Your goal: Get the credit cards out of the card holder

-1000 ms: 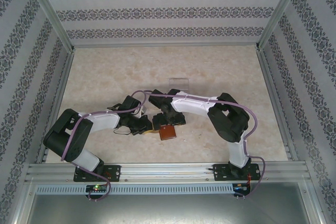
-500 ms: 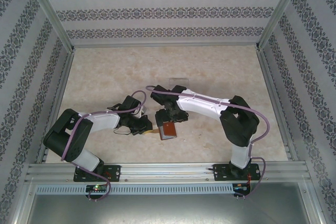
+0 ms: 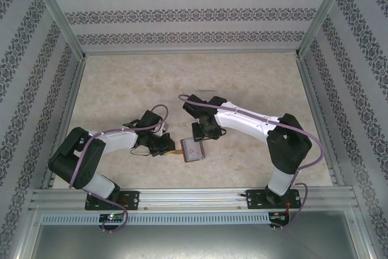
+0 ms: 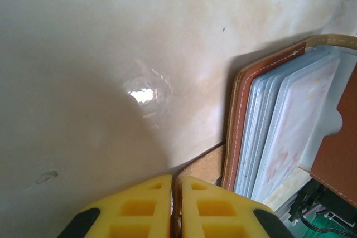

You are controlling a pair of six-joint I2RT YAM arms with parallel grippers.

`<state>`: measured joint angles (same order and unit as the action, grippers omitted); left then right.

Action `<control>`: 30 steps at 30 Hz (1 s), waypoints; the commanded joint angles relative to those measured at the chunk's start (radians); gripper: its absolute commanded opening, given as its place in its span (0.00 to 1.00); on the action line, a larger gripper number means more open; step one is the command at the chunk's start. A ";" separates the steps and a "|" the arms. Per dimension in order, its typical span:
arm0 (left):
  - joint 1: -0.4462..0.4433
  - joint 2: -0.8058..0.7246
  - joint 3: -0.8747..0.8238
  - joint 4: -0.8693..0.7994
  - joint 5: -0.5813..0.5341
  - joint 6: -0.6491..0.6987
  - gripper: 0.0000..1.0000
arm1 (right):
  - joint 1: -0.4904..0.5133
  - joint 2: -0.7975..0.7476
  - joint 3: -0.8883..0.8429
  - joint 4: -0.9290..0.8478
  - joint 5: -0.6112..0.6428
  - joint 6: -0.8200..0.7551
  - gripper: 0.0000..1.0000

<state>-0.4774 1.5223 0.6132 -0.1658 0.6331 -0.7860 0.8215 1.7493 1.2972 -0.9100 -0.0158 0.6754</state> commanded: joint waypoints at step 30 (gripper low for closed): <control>0.013 -0.043 0.129 -0.348 -0.218 0.150 0.16 | -0.040 0.038 -0.182 0.062 0.049 0.004 0.47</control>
<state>-0.4759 1.4857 0.7120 -0.4568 0.4549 -0.6617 0.7750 1.7592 1.1282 -0.8116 -0.0307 0.6796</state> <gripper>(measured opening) 0.151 0.466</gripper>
